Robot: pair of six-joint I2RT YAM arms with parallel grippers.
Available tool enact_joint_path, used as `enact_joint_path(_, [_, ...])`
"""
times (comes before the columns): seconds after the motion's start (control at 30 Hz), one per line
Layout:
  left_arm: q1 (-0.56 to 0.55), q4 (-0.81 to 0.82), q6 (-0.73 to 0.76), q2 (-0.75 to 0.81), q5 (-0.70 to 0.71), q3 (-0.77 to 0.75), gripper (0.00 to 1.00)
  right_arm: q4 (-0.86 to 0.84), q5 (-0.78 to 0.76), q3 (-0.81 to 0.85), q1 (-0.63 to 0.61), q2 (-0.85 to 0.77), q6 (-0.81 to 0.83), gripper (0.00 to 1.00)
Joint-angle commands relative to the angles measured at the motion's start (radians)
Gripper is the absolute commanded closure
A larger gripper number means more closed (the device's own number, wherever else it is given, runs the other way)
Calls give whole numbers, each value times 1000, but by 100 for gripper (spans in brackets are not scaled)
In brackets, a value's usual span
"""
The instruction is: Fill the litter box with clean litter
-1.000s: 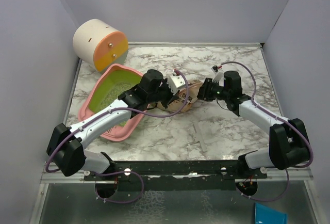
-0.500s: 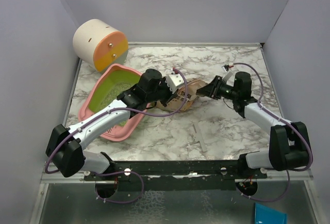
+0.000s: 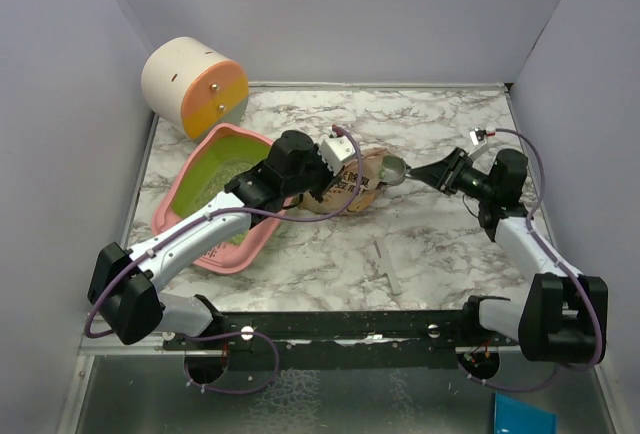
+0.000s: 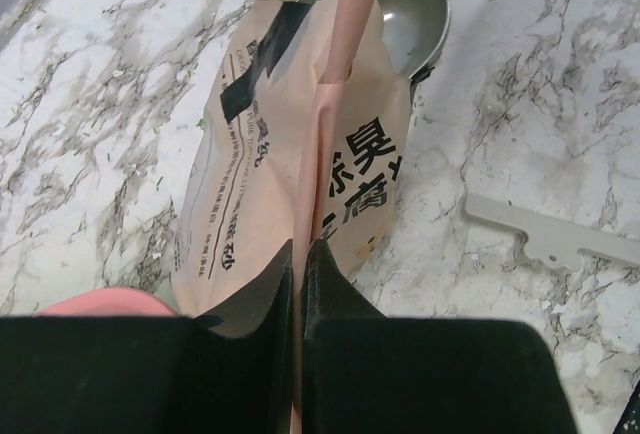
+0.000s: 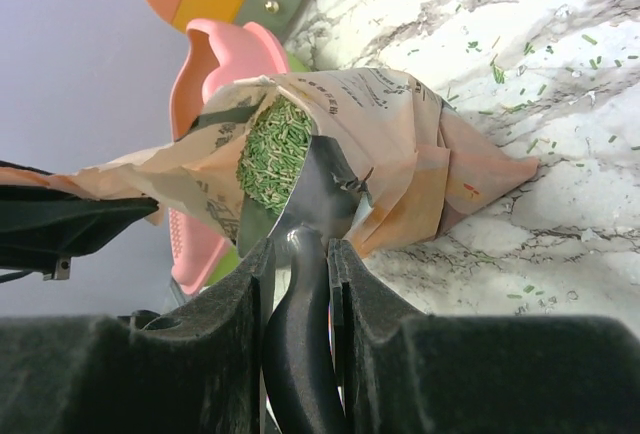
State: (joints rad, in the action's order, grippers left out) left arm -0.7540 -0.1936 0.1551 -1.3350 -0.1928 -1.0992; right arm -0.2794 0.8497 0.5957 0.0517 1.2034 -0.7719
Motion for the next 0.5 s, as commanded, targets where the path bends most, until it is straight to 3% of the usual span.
enact_joint_path(0.0, [1, 86, -42, 8, 68, -50, 100, -117, 97, -50, 62, -70, -42, 99])
enact_joint_path(0.3, [1, 121, -74, 14, 75, -44, 100, -370, 107, -216, 92, -154, -98, 99])
enact_joint_path(0.47, [1, 140, -87, 15, 72, -43, 100, -624, 78, -353, 94, -197, -188, 99])
